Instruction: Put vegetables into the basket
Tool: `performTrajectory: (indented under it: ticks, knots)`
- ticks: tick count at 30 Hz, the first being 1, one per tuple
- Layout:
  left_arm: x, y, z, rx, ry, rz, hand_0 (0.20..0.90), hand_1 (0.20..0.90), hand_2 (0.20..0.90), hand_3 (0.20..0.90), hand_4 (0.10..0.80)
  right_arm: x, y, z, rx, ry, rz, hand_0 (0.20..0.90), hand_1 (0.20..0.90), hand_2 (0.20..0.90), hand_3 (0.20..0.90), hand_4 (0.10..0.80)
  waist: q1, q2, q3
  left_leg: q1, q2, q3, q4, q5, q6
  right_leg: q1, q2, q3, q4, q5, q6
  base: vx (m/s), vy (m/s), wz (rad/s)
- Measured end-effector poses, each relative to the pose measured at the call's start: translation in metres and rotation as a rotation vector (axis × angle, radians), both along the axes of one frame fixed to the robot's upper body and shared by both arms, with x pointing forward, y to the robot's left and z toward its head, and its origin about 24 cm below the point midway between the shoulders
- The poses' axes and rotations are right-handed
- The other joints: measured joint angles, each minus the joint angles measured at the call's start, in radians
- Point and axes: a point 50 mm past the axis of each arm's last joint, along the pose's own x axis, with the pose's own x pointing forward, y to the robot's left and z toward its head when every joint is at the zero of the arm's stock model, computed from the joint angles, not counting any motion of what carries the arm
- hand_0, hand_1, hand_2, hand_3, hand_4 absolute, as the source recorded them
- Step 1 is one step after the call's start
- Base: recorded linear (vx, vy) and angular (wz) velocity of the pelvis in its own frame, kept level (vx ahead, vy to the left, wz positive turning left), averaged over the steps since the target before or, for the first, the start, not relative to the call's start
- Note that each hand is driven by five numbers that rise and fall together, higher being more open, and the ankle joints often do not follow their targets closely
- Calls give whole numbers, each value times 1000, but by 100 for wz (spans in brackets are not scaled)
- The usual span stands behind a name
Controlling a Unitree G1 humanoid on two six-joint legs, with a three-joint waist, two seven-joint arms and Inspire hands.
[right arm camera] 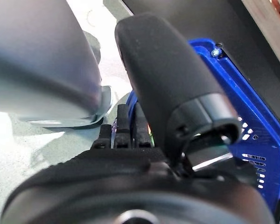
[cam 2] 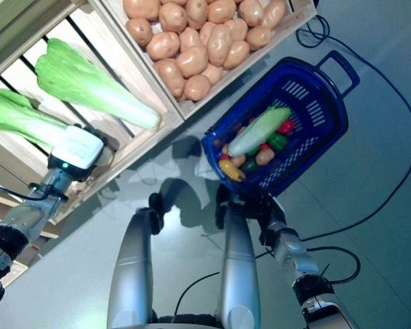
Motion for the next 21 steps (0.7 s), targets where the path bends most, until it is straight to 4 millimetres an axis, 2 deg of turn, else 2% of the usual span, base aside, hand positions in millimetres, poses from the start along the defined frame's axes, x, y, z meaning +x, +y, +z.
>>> performTrajectory:
  ticks: [5, 9, 14, 18, 21]
  knots:
    - [0, 4, -1, -39, -1, 20, 300, 300, 300, 300, 400, -1, 2, -2, -4, 7, -1, 900, 900, 900, 900, 800, -1, -2, 0, 13, 0, 3, -10, 0, 0, 11, 0, 0, -7, 0, 0, 0, 0, 0]
    - [-1, 4, 2, -149, -39, 18, 300, 300, 300, 300, 400, -1, 2, -3, -5, 11, -1, 900, 900, 900, 900, 800, 1, -2, 0, 20, 0, 3, -17, 0, -1, 16, 0, -1, -8, -2, -3, 3, -8, 0]
    - [-2, -9, 10, -278, -122, -56, 300, 300, 300, 300, 400, -5, 4, -7, 6, 20, -3, 900, 900, 900, 900, 800, 5, -3, 0, 45, 0, -1, -50, 8, -9, 42, 1, -3, -32, -2, -2, 17, -30, 2]
    - [-2, -20, 14, -305, -152, -125, 300, 300, 300, 300, 400, -13, 12, -17, 37, 46, -8, 900, 900, 900, 900, 800, 9, -5, 0, 115, -3, -4, -138, 36, -18, 108, 1, -23, -98, 6, -3, 26, -43, 9]
    - [-3, -25, 12, -334, -167, -142, 300, 300, 300, 300, 400, -15, 17, -24, 56, 62, -17, 900, 900, 900, 900, 800, 12, -5, -1, 208, -9, -3, -264, 78, -24, 192, 0, -46, -191, 28, -7, 34, -37, 10]
